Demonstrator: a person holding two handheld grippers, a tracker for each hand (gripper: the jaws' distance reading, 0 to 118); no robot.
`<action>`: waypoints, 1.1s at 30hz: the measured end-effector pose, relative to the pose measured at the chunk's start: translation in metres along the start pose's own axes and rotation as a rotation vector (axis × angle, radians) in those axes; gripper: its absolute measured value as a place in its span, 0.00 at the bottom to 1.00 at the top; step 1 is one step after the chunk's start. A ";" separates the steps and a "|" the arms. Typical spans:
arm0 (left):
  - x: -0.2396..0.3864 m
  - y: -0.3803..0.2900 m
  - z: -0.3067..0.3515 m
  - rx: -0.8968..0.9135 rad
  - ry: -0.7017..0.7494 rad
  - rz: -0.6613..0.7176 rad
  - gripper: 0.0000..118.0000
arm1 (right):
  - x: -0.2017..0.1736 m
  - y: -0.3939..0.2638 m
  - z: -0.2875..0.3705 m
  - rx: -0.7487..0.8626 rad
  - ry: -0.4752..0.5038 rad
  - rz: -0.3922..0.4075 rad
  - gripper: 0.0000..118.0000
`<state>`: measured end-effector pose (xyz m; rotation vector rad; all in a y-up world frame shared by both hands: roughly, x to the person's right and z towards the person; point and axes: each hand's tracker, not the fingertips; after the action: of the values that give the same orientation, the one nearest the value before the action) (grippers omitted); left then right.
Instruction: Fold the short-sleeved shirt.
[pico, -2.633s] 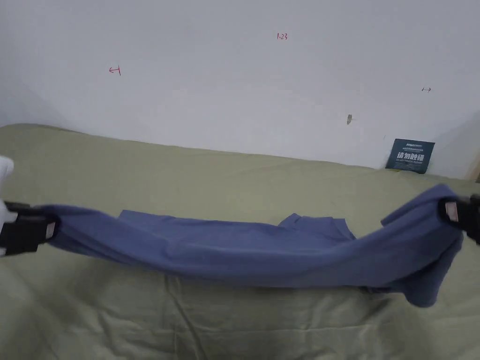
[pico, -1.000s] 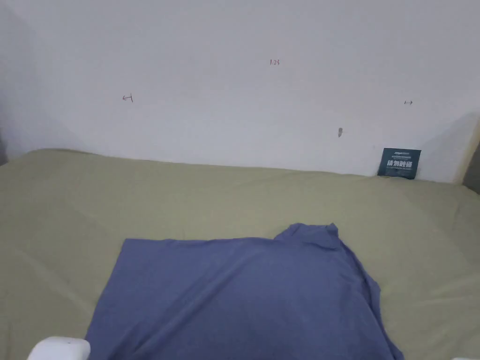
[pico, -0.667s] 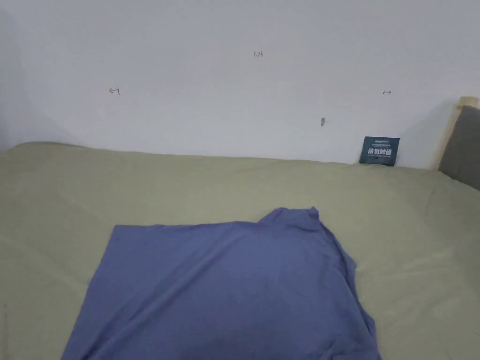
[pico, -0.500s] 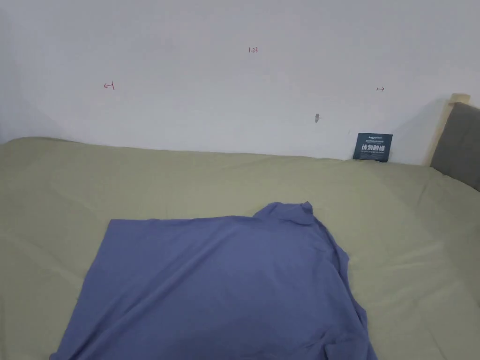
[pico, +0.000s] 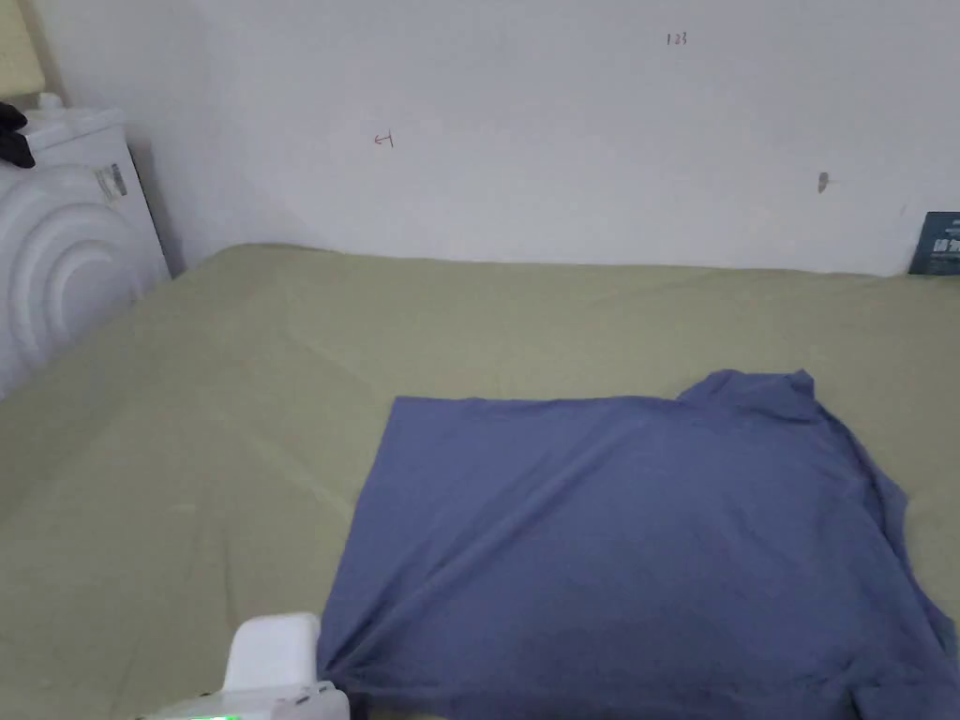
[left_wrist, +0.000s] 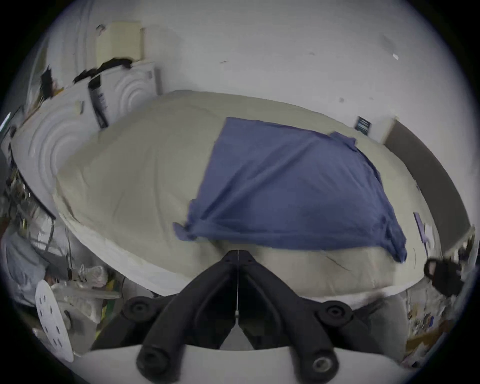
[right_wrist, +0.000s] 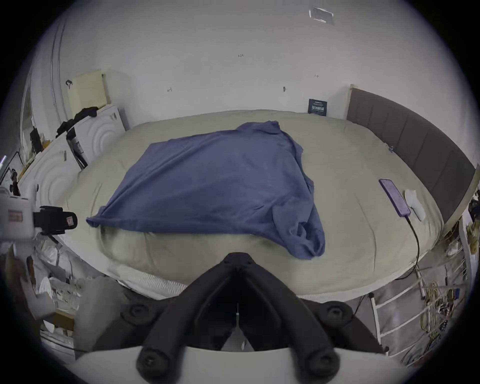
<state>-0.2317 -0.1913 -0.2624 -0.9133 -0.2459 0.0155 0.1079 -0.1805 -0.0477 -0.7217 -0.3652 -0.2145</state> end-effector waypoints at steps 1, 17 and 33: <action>-0.011 0.010 -0.006 -0.029 0.017 0.012 0.28 | 0.002 0.004 -0.002 0.001 0.003 -0.003 0.02; -0.029 0.031 -0.105 -0.196 -0.097 -0.070 0.14 | 0.097 0.043 -0.053 -0.070 -0.061 -0.068 0.14; -0.021 0.030 -0.095 -0.185 -0.061 -0.133 0.07 | 0.085 0.030 -0.124 -0.157 -0.092 0.124 0.03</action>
<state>-0.2283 -0.2500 -0.3457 -1.0798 -0.3687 -0.1041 0.2266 -0.2482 -0.1180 -0.9081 -0.3931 -0.0932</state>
